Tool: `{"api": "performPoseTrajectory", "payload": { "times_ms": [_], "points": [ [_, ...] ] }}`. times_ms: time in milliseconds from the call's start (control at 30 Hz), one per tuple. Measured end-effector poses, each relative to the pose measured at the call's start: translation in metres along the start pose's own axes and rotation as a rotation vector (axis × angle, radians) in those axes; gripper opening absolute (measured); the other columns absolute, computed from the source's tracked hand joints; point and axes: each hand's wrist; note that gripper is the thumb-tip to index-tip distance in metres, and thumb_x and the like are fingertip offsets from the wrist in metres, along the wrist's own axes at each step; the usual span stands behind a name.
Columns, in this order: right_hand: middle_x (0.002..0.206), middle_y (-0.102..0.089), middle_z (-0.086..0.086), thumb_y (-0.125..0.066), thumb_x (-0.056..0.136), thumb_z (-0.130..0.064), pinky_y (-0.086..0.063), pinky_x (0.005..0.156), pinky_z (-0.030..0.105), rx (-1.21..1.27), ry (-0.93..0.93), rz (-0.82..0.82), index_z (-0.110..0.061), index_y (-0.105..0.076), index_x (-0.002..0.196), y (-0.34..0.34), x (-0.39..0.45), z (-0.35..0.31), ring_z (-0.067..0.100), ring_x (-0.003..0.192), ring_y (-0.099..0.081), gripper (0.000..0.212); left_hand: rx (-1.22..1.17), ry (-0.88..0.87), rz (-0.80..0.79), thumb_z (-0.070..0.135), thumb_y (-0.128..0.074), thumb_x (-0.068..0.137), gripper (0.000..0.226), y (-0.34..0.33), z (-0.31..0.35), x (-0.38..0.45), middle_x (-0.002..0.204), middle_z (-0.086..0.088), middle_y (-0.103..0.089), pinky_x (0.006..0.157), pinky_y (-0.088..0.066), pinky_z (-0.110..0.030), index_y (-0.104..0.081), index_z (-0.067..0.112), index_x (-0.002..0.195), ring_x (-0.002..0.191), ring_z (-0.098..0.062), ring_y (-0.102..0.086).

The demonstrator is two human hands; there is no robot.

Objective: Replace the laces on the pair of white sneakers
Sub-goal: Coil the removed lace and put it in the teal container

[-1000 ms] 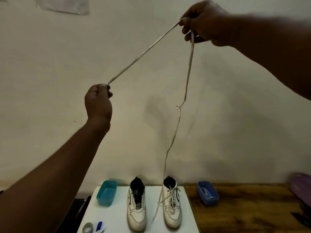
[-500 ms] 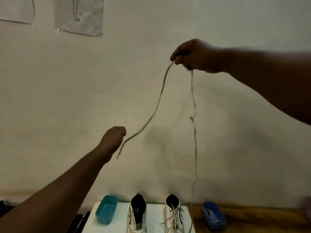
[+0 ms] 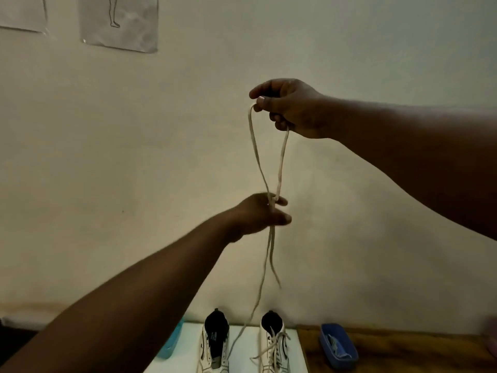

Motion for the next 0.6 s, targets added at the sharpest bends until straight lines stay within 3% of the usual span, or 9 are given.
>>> {"api": "performPoseTrajectory", "payload": {
  "times_ms": [67, 133, 200, 300, 400, 500, 533, 600],
  "points": [
    [0.096, -0.069, 0.001, -0.061, 0.103, -0.014, -0.039, 0.057, 0.024, -0.015, 0.005, 0.002, -0.013, -0.069, 0.121, 0.007, 0.0, 0.001, 0.007, 0.059, -0.045, 0.02, 0.024, -0.012, 0.001, 0.032, -0.081, 0.087, 0.034, -0.014, -0.025, 0.002, 0.11, 0.001, -0.076, 0.093, -0.055, -0.032, -0.071, 0.022, 0.118, 0.107, -0.015, -0.069],
    [0.096, -0.069, 0.001, -0.062, 0.102, -0.014, -0.039, 0.056, 0.024, -0.036, 0.004, 0.01, -0.014, -0.069, 0.12, 0.013, 0.0, 0.003, 0.007, 0.059, -0.046, 0.019, -0.1, -0.061, 0.014, 0.026, -0.074, 0.094, 0.023, -0.021, -0.044, 0.0, 0.101, -0.003, -0.079, 0.1, -0.056, -0.036, -0.072, 0.013, 0.114, 0.105, -0.018, -0.072],
    [0.096, -0.07, 0.002, -0.063, 0.102, -0.014, -0.039, 0.056, 0.024, -0.044, -0.003, 0.025, -0.013, -0.069, 0.121, 0.019, -0.002, 0.006, 0.008, 0.059, -0.046, 0.02, -0.208, -0.102, 0.036, 0.022, -0.065, 0.101, 0.021, -0.029, -0.056, -0.001, 0.1, -0.009, -0.079, 0.1, -0.055, -0.033, -0.072, 0.006, 0.112, 0.103, -0.017, -0.073],
    [0.095, -0.07, 0.002, -0.063, 0.102, -0.013, -0.038, 0.055, 0.024, -0.032, -0.008, 0.048, -0.014, -0.07, 0.12, 0.027, -0.006, 0.012, 0.008, 0.058, -0.045, 0.019, -0.221, -0.075, 0.094, 0.025, -0.057, 0.105, 0.023, -0.04, -0.074, 0.003, 0.098, -0.006, -0.08, 0.103, -0.053, -0.034, -0.073, 0.01, 0.112, 0.108, -0.022, -0.072],
    [0.091, -0.072, 0.002, -0.065, 0.1, -0.012, -0.036, 0.054, 0.025, -0.06, -0.009, 0.066, -0.014, -0.071, 0.117, 0.031, -0.009, 0.013, 0.009, 0.059, -0.045, 0.018, -0.148, -0.007, 0.182, 0.026, -0.057, 0.104, 0.021, -0.05, -0.091, 0.007, 0.092, 0.001, -0.08, 0.102, -0.053, -0.042, -0.073, 0.014, 0.11, 0.109, -0.021, -0.07],
    [0.09, -0.075, -0.001, -0.069, 0.098, -0.014, -0.038, 0.054, 0.026, -0.192, -0.035, 0.072, -0.016, -0.073, 0.112, 0.034, -0.017, 0.016, 0.01, 0.064, -0.048, 0.015, -0.009, 0.038, 0.253, 0.028, -0.061, 0.102, 0.017, -0.05, -0.096, 0.004, 0.089, 0.006, -0.079, 0.09, -0.05, -0.03, -0.069, 0.017, 0.112, 0.103, -0.018, -0.07],
    [0.091, -0.075, -0.002, -0.069, 0.098, -0.015, -0.04, 0.054, 0.026, -0.23, -0.039, 0.071, -0.017, -0.074, 0.111, 0.033, -0.019, 0.016, 0.01, 0.064, -0.049, 0.014, 0.009, 0.034, 0.249, 0.032, -0.067, 0.098, 0.025, -0.048, -0.094, 0.001, 0.094, 0.008, -0.077, 0.086, -0.05, -0.028, -0.066, 0.019, 0.119, 0.098, -0.015, -0.069],
    [0.092, -0.075, -0.004, -0.069, 0.098, -0.015, -0.042, 0.056, 0.025, -0.261, -0.035, 0.062, -0.019, -0.075, 0.109, 0.03, -0.023, 0.017, 0.009, 0.066, -0.049, 0.013, -0.049, -0.015, 0.187, 0.047, -0.08, 0.085, 0.07, -0.042, -0.087, -0.006, 0.12, 0.012, -0.068, 0.093, -0.049, -0.029, -0.049, 0.024, 0.144, 0.108, -0.007, -0.06]
  ]
}}
Point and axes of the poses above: each hand's wrist, its own x-axis towards the middle knuckle, its own y-axis out of the back of the hand, z = x × y
